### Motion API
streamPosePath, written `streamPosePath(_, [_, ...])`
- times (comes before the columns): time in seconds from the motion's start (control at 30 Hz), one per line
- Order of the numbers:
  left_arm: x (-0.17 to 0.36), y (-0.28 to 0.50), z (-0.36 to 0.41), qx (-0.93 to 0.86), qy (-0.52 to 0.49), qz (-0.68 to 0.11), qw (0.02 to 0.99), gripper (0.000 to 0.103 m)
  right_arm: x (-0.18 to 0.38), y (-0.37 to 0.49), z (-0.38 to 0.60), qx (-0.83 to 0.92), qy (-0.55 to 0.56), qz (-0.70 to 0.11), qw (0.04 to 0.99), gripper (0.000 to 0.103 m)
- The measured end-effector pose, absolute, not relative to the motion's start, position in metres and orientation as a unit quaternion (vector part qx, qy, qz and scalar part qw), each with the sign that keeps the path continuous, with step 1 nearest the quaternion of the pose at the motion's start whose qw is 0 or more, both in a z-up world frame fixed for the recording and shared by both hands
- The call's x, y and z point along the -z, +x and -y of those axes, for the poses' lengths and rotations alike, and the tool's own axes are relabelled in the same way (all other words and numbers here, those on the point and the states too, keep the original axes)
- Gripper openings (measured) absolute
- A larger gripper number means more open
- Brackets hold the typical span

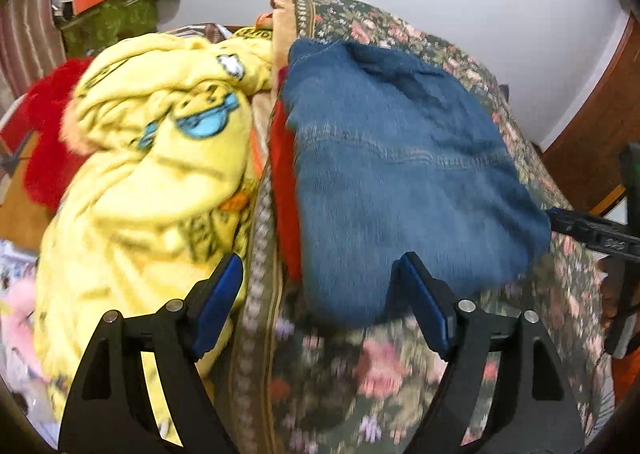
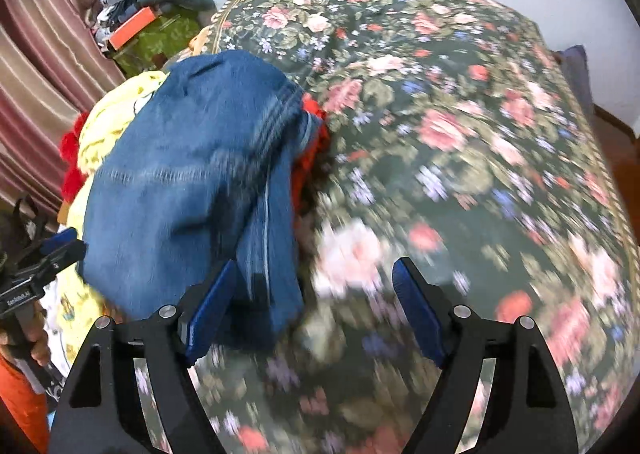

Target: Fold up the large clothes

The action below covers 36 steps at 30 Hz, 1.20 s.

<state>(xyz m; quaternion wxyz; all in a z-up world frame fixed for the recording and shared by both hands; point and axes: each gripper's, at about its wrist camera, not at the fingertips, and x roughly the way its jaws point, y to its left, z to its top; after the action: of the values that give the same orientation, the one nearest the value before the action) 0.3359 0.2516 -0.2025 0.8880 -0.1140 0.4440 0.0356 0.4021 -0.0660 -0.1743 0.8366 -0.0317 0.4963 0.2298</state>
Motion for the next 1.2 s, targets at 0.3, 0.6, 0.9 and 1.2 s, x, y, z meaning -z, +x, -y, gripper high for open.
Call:
streamPosePath(0.3, [0.122,0.276,-0.215,-0.048,-0.086,-0.376,0.922,0.08,0.072,0.316,0.079,-0.266,-0.013,-0.365,0.892,0.077])
streamPosePath(0.6, [-0.003,0.167,-0.154,-0.045,-0.02,-0.183,0.982,0.08,-0.032,0.2,0.082,-0.31,-0.015,-0.174,0.935,0.077])
streamPosePath(0.9, [-0.035,0.077,-0.1,-0.058,0.019,-0.053,0.997,0.08,-0.051,0.122,0.08,-0.307,-0.017,-0.065,0.95,0.077])
streamPosePath(1.2, [-0.02,0.057,-0.084,-0.07,0.013,-0.039,0.997,0.098,-0.035,0.118,0.068,-0.275,-0.022,-0.065,0.959,0.093])
